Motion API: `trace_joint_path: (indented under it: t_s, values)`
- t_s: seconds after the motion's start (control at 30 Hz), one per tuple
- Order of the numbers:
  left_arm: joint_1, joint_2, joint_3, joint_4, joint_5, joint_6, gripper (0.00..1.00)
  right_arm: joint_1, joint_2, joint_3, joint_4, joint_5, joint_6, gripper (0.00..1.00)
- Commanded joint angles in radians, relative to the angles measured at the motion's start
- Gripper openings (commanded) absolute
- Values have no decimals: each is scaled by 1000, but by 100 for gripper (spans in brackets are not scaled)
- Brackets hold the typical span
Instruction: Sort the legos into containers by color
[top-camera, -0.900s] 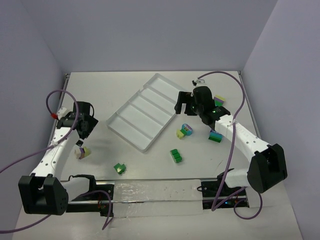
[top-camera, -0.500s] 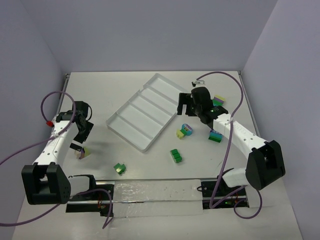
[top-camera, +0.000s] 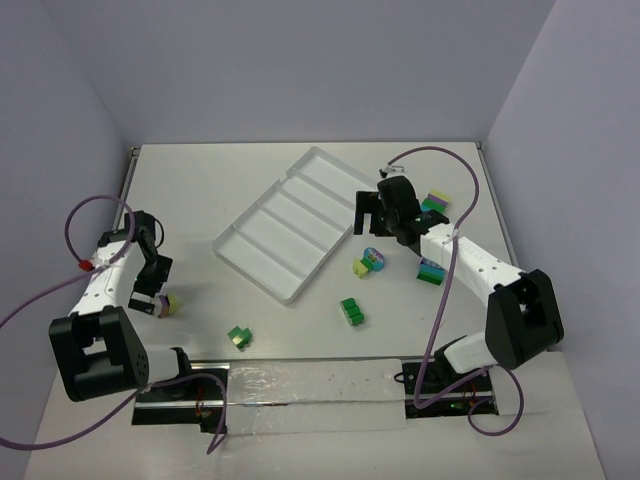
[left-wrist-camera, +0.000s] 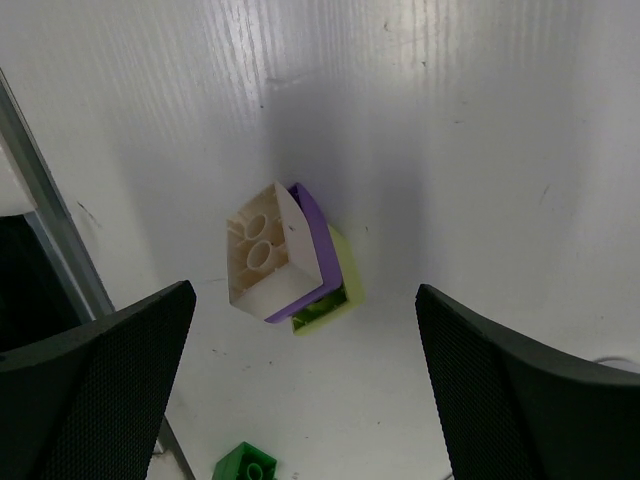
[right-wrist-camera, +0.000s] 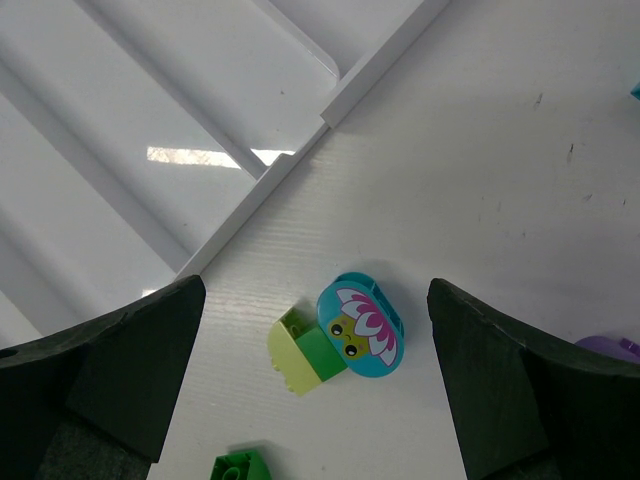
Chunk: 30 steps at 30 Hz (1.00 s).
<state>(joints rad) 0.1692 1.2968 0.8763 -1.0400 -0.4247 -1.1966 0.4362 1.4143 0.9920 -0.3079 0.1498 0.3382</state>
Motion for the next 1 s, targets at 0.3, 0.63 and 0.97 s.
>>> trace_joint_path:
  t_s: [0.3, 0.63, 0.97]
  values:
    - [32, 73, -54, 136, 107, -97, 93, 6, 5, 27, 19, 15, -22, 100]
    - [43, 106, -70, 173, 41, -108, 72, 6, 9, 35, 14, 22, -21, 100]
    - [44, 124, -48, 202, 70, -43, 24, 6, 9, 35, 13, 18, -13, 100]
